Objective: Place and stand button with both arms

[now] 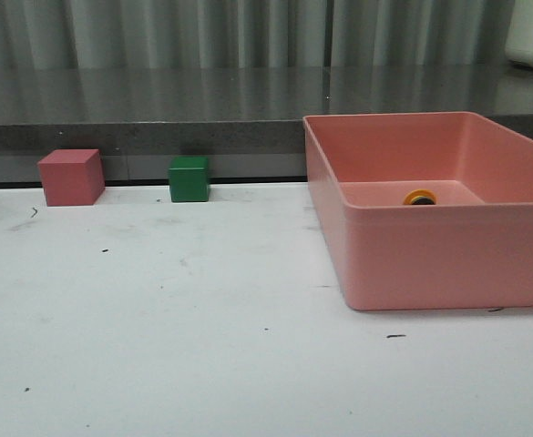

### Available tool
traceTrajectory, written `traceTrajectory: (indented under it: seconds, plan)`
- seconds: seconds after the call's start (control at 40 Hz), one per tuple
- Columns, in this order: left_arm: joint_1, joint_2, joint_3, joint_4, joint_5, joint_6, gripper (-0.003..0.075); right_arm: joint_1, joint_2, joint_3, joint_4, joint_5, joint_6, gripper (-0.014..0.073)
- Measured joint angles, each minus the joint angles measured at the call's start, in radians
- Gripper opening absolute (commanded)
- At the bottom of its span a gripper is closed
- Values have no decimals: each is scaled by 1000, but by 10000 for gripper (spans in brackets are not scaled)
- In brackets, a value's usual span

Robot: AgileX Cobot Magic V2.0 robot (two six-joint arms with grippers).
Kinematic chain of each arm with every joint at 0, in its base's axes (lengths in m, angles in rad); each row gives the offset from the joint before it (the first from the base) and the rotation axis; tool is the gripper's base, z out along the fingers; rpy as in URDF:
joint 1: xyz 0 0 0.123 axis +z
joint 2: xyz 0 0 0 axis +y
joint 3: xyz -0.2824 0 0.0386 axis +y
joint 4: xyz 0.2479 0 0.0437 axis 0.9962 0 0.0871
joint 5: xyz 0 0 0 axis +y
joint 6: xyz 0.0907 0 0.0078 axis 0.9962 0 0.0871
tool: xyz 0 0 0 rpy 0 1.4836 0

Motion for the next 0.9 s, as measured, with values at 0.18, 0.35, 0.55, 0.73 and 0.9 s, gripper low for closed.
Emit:
traceTrajectory:
  seconds: [0.18, 0.35, 0.55, 0.73, 0.9]
  plan:
    - [0, 0, 0, 2, -77, 0, -20, 0, 0, 0, 0, -52, 0, -68]
    - [0, 0, 0, 2, -257, 0, -20, 0, 0, -16, 0, -89, 0, -68]
    - [0, 0, -62, 2, -291, 0, -20, 0, 0, -180, 0, -60, 0, -67]
    - [0, 118, -238, 47, -136, 0, -20, 0, 150, -400, 45, 103, 0, -58]
    - [0, 320, -365, 72, 22, 0, -20, 0, 371, -518, 71, 197, 0, -58]
